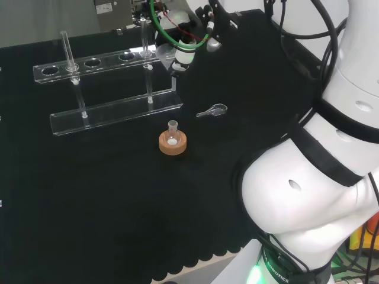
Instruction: Put the funnel back on the funnel stand.
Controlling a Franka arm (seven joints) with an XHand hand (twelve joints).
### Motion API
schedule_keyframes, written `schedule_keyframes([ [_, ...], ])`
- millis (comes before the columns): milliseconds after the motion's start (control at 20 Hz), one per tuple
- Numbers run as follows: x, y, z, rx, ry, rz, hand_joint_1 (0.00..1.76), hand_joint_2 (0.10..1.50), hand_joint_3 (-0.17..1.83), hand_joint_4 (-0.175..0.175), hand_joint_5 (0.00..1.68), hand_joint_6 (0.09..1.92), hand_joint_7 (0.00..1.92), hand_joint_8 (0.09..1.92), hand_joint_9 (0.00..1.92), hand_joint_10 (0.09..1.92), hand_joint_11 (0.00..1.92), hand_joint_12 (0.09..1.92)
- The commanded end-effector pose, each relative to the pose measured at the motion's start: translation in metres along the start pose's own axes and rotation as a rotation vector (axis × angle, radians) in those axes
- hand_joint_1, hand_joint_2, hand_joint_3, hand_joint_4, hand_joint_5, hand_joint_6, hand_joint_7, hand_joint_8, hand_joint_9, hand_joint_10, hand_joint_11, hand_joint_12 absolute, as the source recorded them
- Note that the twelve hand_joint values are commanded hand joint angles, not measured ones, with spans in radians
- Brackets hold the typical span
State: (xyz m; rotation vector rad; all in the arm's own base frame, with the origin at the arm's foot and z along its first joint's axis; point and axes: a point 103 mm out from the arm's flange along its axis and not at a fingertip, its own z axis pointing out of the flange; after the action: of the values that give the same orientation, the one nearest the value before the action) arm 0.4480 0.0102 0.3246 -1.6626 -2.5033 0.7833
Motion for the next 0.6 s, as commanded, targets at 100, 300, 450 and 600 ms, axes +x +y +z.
schedule_keyframes([
  [100, -0.011, 0.005, -0.002, 0.011, 0.010, 0.018, 0.81, 0.69, 0.64, 0.002, 0.72, 0.62, 0.65, 0.59, 0.89, 0.44, 0.48, 1.31],
  [300, -0.028, 0.013, -0.013, -0.003, 0.016, 0.031, 0.82, 0.69, 0.64, 0.002, 0.72, 0.62, 0.65, 0.60, 0.89, 0.44, 0.48, 1.30],
  [450, -0.039, 0.018, -0.021, -0.024, 0.015, 0.049, 0.82, 0.69, 0.64, 0.001, 0.72, 0.62, 0.65, 0.60, 0.89, 0.44, 0.48, 1.30],
  [600, -0.049, 0.025, -0.029, -0.032, 0.015, 0.062, 0.82, 0.69, 0.64, 0.001, 0.72, 0.62, 0.65, 0.60, 0.89, 0.44, 0.48, 1.30],
])
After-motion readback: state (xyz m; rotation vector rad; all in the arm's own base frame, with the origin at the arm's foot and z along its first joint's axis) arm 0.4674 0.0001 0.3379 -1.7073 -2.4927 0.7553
